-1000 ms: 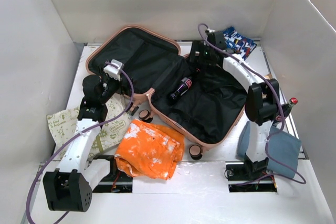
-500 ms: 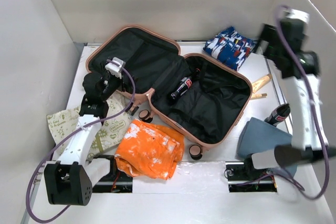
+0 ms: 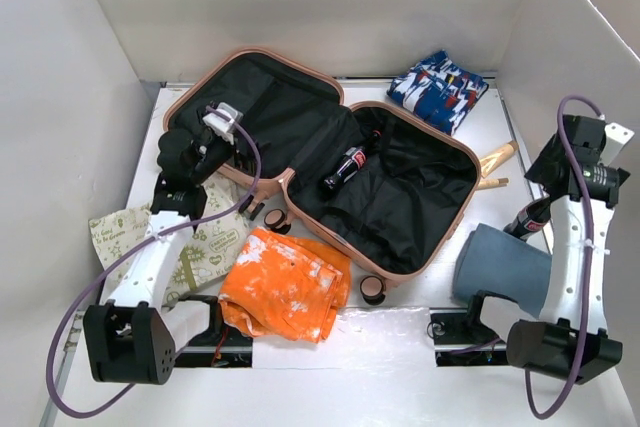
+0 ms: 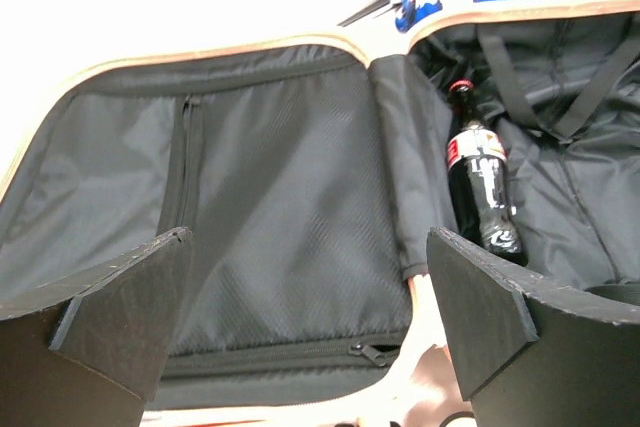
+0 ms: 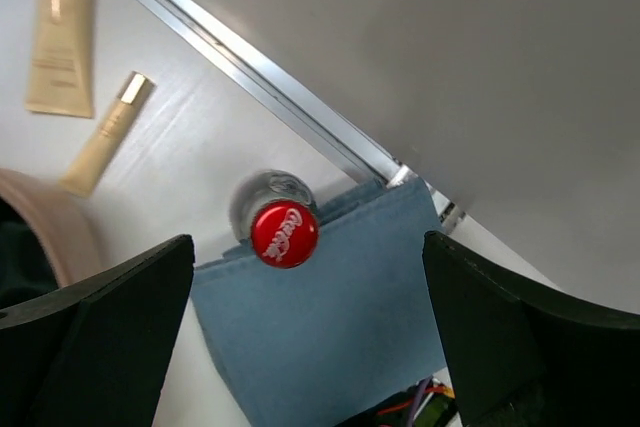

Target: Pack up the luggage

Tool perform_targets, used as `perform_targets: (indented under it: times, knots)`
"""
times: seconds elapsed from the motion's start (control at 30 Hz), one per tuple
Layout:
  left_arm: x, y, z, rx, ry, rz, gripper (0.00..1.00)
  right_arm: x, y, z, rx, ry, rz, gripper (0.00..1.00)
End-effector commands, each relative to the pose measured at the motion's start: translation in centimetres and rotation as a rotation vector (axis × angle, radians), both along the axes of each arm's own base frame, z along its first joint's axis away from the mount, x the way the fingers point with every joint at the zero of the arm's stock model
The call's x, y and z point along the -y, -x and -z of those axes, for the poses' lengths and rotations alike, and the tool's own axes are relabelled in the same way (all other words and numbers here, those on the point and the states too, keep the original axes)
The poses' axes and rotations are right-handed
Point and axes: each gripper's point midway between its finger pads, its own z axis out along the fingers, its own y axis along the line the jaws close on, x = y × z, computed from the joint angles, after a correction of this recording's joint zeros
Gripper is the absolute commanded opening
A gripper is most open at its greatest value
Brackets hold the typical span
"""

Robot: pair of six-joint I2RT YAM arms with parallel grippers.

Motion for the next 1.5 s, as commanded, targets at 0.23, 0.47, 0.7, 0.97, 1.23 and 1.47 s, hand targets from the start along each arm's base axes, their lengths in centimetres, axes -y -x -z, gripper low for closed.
perform_targets:
  times: [0.23, 0.47, 0.7, 0.97, 1.23, 1.47]
  knots:
    - [1.7, 0.9, -4.7, 0.077, -0.001, 0.052, 1.0, 2.0, -0.9, 2.0, 0.088, 0.046, 0.076, 1.0]
    - [2.7, 1.6, -4.9, 0.076, -0.025, 0.04, 1.0, 1.2, -3.5, 3.6, 0.168, 0.017, -0.026, 0.85]
    - [3.5, 2.2, -5.4, 0.105, -0.049, 0.046, 1.0, 1.4, -3.1, 3.3, 0.191, 0.038, -0.013, 0.34]
    - [3.3, 2.3, -5.3, 0.104, -0.05, 0.037, 1.0, 1.4, -2.2, 0.1, 0.242, 0.118, -0.06, 0.0]
    - [3.7, 2.5, -5.1, 0.101, -0.042, 0.045, 1.0, -0.9, -4.1, -10.2, 0.392, 0.257, -0.205, 0.0]
    - [3.0, 2.7, -4.6, 0.1, -0.045, 0.0, 1.0, -8.3, -7.8, -17.5, 0.403, 0.391, -0.316, 0.0]
